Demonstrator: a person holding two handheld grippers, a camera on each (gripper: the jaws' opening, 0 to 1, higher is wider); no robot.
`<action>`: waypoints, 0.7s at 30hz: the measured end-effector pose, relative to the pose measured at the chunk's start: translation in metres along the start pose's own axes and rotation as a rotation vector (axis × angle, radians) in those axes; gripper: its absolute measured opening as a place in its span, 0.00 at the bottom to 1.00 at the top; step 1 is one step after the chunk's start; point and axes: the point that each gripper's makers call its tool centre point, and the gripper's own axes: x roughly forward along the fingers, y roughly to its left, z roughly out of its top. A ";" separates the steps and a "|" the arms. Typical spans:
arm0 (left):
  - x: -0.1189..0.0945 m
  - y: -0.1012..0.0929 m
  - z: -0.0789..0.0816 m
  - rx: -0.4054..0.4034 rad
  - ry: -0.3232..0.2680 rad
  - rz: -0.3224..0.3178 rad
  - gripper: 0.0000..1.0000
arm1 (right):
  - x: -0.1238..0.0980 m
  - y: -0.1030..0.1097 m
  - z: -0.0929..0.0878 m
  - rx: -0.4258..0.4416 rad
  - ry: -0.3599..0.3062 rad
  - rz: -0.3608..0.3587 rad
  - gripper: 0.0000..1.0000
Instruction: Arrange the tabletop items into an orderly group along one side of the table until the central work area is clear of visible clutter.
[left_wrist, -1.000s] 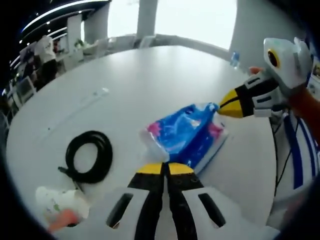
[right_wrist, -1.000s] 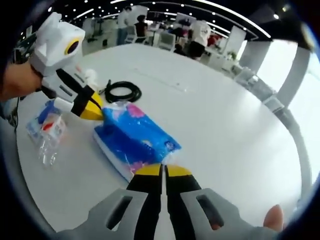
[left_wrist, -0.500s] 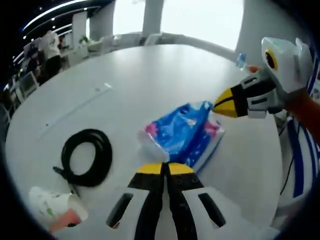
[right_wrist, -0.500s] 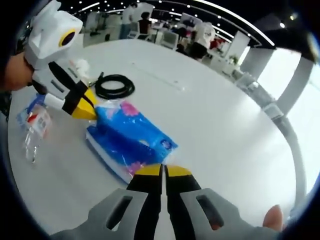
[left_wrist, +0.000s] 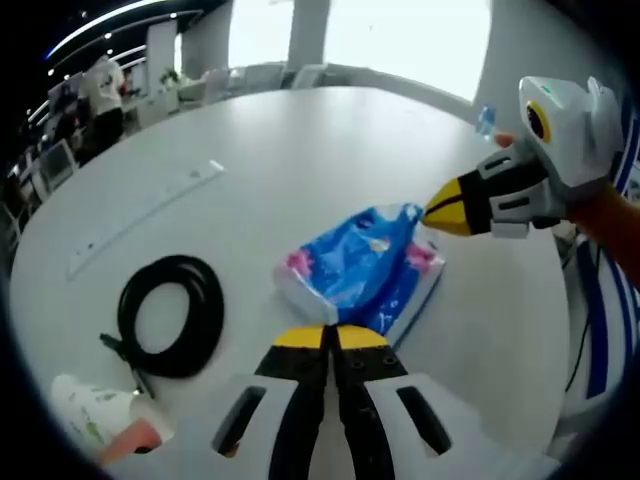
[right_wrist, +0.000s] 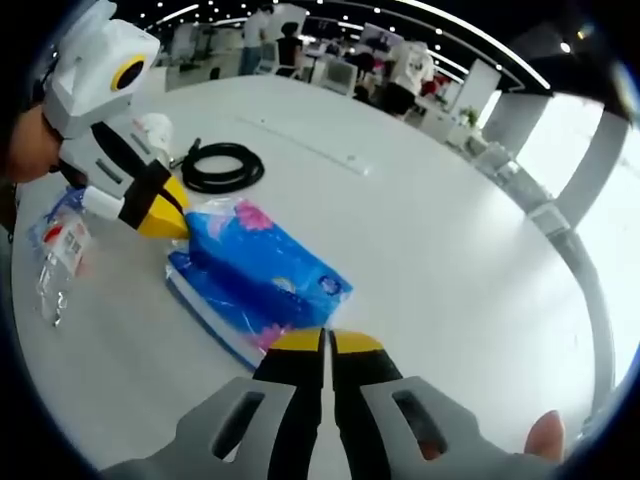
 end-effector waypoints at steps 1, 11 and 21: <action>0.000 0.000 -0.001 -0.003 0.005 -0.002 0.00 | 0.001 0.000 0.000 -0.001 0.000 0.001 0.03; 0.003 0.000 -0.003 -0.007 0.015 0.000 0.03 | 0.002 0.001 -0.003 0.022 0.007 0.003 0.04; 0.009 -0.004 -0.001 -0.004 0.015 -0.010 0.05 | 0.002 -0.002 -0.008 0.037 0.015 -0.002 0.06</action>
